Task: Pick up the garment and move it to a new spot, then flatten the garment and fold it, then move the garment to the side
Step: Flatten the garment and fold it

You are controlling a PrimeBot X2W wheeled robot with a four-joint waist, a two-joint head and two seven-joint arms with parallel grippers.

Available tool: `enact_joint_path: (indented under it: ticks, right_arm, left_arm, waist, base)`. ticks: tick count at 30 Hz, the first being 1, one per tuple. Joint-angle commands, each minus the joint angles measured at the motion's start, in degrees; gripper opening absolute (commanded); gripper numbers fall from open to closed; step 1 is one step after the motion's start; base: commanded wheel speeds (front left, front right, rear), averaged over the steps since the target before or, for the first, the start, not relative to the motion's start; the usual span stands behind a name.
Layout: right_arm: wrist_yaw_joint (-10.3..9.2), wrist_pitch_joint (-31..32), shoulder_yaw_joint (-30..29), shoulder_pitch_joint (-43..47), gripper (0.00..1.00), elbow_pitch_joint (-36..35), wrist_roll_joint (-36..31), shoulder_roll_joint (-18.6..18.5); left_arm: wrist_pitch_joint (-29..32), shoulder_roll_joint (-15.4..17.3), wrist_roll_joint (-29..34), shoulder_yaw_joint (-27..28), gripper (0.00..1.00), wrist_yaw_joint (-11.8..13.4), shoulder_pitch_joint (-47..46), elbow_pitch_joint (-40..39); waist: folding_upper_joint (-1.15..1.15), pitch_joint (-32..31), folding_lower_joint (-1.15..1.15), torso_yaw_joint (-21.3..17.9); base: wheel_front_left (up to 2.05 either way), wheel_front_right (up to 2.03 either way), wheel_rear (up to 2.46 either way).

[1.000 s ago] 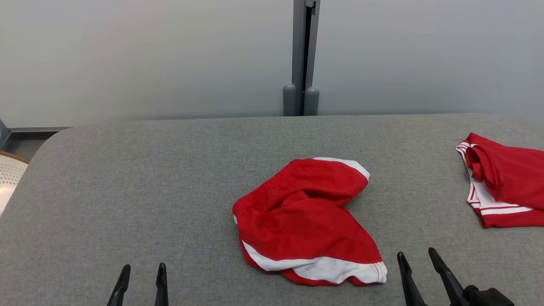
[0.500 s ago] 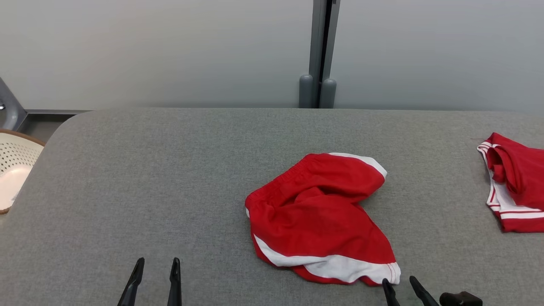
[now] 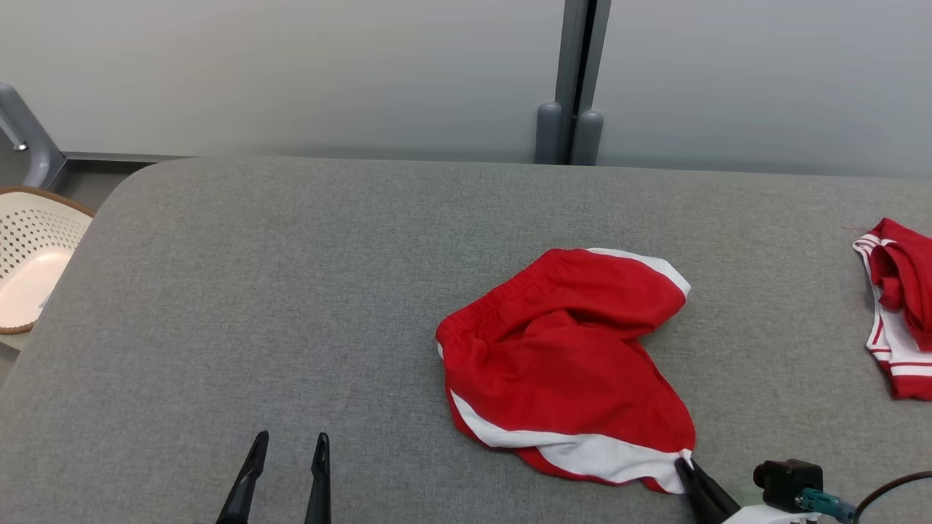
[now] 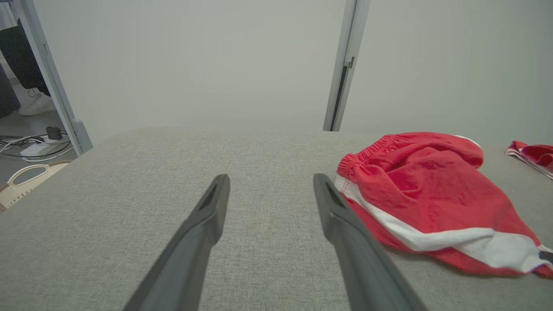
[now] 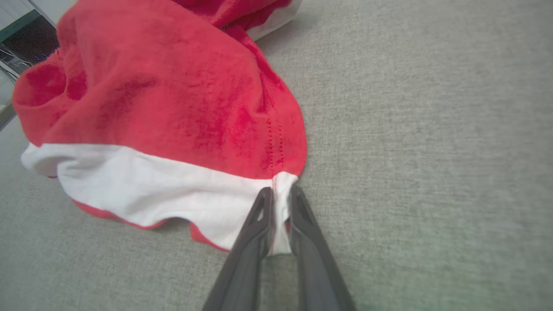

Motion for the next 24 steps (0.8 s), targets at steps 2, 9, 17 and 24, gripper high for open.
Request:
enact_joint_path:
  ticks: [2, 9, 17, 24]
  right_arm:
    - [-0.02, 0.6, 1.2, -0.2, 0.00, 0.9, 1.0, -0.5]
    - [-0.07, -3.7, -5.8, -2.0, 0.00, 0.2, -2.4, -7.2]
    - [-0.07, -4.0, -15.8, -2.8, 0.00, -2.7, -9.0, -11.7]
    - [-0.06, -3.5, -17.1, -4.1, 0.00, -4.3, -11.4, -9.9]
  left_arm:
    - [-0.1, 0.2, -0.3, -0.2, 1.00, 0.5, -1.4, -0.1]
    - [-0.1, 0.1, 0.3, -0.6, 1.00, -0.9, -3.2, 0.1]
    - [-0.1, 2.5, 4.0, -8.6, 1.00, -8.4, -9.2, 6.1]
    - [-0.1, 10.3, -2.2, -31.5, 1.00, -9.0, -21.6, 16.9]
  waist:
    - [0.00, 0.7, 0.00, 0.3]
    - [0.00, 3.1, 0.00, -1.4]
    - [0.00, 6.5, 0.00, -4.5]
    - [0.00, 8.5, 0.00, -6.1]
  base:
    - [0.00, 0.00, 0.00]
    - [0.00, 0.00, 0.00]
    - [0.00, 0.00, 0.00]
    - [0.00, 0.00, 0.00]
